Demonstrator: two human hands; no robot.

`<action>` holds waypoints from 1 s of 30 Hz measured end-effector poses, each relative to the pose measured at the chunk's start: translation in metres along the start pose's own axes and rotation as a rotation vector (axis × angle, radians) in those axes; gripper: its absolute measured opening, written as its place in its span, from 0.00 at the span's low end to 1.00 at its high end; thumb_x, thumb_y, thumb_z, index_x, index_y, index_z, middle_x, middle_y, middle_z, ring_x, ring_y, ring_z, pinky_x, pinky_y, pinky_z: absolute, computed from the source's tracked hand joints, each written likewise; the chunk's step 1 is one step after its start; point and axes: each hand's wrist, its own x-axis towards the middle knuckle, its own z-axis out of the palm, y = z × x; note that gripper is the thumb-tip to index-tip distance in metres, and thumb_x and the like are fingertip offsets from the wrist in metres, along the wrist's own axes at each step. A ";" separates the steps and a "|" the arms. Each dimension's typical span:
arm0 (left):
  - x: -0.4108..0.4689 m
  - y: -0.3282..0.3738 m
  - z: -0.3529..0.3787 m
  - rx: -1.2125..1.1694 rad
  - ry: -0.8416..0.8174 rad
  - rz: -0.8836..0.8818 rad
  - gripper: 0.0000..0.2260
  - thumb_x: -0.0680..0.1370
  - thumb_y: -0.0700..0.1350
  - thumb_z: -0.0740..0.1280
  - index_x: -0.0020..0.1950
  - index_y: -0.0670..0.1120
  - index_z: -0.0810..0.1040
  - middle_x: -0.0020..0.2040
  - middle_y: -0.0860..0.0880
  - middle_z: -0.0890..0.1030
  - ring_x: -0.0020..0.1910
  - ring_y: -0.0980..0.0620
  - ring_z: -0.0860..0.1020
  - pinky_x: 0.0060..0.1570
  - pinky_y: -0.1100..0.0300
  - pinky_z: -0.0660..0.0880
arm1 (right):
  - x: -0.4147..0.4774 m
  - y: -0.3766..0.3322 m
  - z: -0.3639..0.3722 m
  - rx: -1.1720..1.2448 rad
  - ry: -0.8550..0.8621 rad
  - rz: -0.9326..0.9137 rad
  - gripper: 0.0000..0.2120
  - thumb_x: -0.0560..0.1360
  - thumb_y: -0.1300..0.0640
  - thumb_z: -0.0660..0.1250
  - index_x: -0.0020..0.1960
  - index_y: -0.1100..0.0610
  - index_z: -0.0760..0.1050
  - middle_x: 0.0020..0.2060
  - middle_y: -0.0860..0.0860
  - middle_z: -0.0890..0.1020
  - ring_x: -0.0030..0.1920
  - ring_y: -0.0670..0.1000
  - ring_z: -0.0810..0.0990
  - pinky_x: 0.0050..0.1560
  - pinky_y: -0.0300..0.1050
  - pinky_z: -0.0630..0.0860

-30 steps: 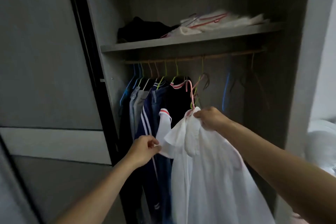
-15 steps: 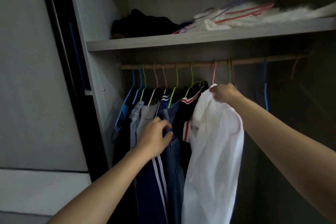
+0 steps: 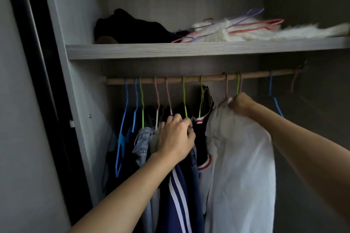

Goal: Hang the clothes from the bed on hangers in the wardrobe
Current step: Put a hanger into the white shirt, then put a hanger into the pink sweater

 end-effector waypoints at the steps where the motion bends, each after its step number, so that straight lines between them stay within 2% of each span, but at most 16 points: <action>1: 0.002 0.000 0.003 -0.008 0.001 0.014 0.10 0.78 0.50 0.61 0.55 0.49 0.77 0.52 0.48 0.75 0.56 0.45 0.71 0.54 0.51 0.67 | -0.001 0.002 -0.005 -0.064 -0.005 -0.008 0.16 0.78 0.55 0.62 0.56 0.68 0.77 0.54 0.65 0.80 0.54 0.63 0.79 0.46 0.45 0.71; 5: 0.012 0.003 0.008 0.025 -0.018 0.052 0.11 0.77 0.51 0.62 0.56 0.49 0.76 0.54 0.47 0.74 0.58 0.44 0.70 0.55 0.50 0.66 | -0.005 -0.002 -0.043 -0.297 -0.016 -0.010 0.15 0.77 0.58 0.66 0.58 0.68 0.77 0.53 0.64 0.80 0.56 0.62 0.79 0.46 0.45 0.70; 8: 0.023 0.005 0.010 0.059 -0.018 0.091 0.11 0.77 0.51 0.62 0.56 0.49 0.76 0.54 0.47 0.73 0.58 0.44 0.69 0.56 0.50 0.66 | -0.001 0.003 -0.056 -0.307 0.024 -0.057 0.15 0.77 0.58 0.65 0.55 0.70 0.78 0.48 0.63 0.79 0.51 0.61 0.79 0.44 0.46 0.70; 12: 0.036 0.010 0.015 0.062 -0.047 0.116 0.12 0.77 0.52 0.62 0.57 0.49 0.77 0.54 0.48 0.74 0.57 0.45 0.69 0.56 0.51 0.67 | 0.002 -0.004 -0.033 -0.277 0.103 -0.155 0.15 0.79 0.56 0.61 0.55 0.69 0.76 0.55 0.66 0.79 0.56 0.65 0.78 0.51 0.50 0.74; 16: 0.047 0.010 0.020 0.095 -0.056 0.103 0.11 0.77 0.53 0.62 0.55 0.50 0.77 0.53 0.48 0.75 0.57 0.45 0.69 0.55 0.50 0.68 | 0.005 -0.007 0.000 -0.158 0.025 -0.189 0.13 0.78 0.55 0.62 0.47 0.66 0.77 0.46 0.65 0.79 0.49 0.61 0.80 0.44 0.47 0.71; 19: 0.054 0.008 0.023 0.122 -0.051 0.090 0.11 0.77 0.53 0.62 0.54 0.50 0.78 0.52 0.49 0.76 0.57 0.45 0.69 0.55 0.50 0.68 | -0.004 0.002 0.024 -0.140 -0.071 -0.236 0.15 0.79 0.56 0.62 0.34 0.58 0.72 0.38 0.60 0.75 0.41 0.54 0.74 0.39 0.42 0.66; 20: 0.057 0.008 0.024 0.132 -0.049 0.087 0.11 0.76 0.53 0.62 0.54 0.50 0.78 0.52 0.49 0.76 0.57 0.45 0.69 0.55 0.50 0.68 | -0.006 0.007 0.028 -0.128 -0.096 -0.247 0.16 0.79 0.54 0.62 0.33 0.57 0.71 0.37 0.58 0.76 0.40 0.51 0.74 0.38 0.41 0.66; 22: 0.063 0.010 0.027 0.152 -0.055 0.082 0.11 0.76 0.53 0.63 0.54 0.50 0.78 0.53 0.48 0.76 0.57 0.45 0.70 0.55 0.50 0.68 | -0.006 0.015 0.024 -0.109 -0.119 -0.271 0.21 0.80 0.47 0.61 0.35 0.60 0.76 0.33 0.56 0.81 0.36 0.52 0.79 0.37 0.43 0.70; 23: 0.066 0.013 0.029 0.163 -0.062 0.080 0.12 0.77 0.53 0.62 0.55 0.50 0.78 0.53 0.48 0.76 0.57 0.45 0.70 0.55 0.50 0.68 | -0.005 0.018 0.016 -0.130 -0.076 -0.296 0.24 0.79 0.42 0.60 0.37 0.60 0.78 0.32 0.56 0.82 0.35 0.55 0.80 0.37 0.44 0.74; 25: 0.072 0.022 0.034 0.185 -0.062 0.094 0.12 0.77 0.54 0.62 0.56 0.50 0.77 0.54 0.48 0.75 0.58 0.45 0.70 0.55 0.51 0.67 | 0.002 0.023 -0.007 -0.236 0.123 -0.320 0.22 0.76 0.38 0.62 0.43 0.56 0.80 0.38 0.57 0.83 0.40 0.58 0.81 0.41 0.47 0.75; 27: 0.077 0.034 0.040 0.188 -0.038 0.135 0.13 0.77 0.54 0.62 0.57 0.50 0.77 0.55 0.47 0.75 0.58 0.45 0.70 0.55 0.51 0.66 | 0.008 0.029 -0.030 -0.392 0.288 -0.301 0.17 0.74 0.40 0.66 0.52 0.52 0.80 0.48 0.59 0.82 0.50 0.62 0.80 0.45 0.49 0.74; 30: 0.084 0.058 0.050 0.126 -0.034 0.242 0.14 0.78 0.52 0.61 0.61 0.50 0.76 0.58 0.47 0.73 0.59 0.44 0.70 0.56 0.51 0.65 | 0.015 0.049 -0.038 -0.681 0.259 -0.248 0.20 0.72 0.43 0.69 0.59 0.53 0.75 0.56 0.57 0.80 0.56 0.61 0.80 0.47 0.48 0.73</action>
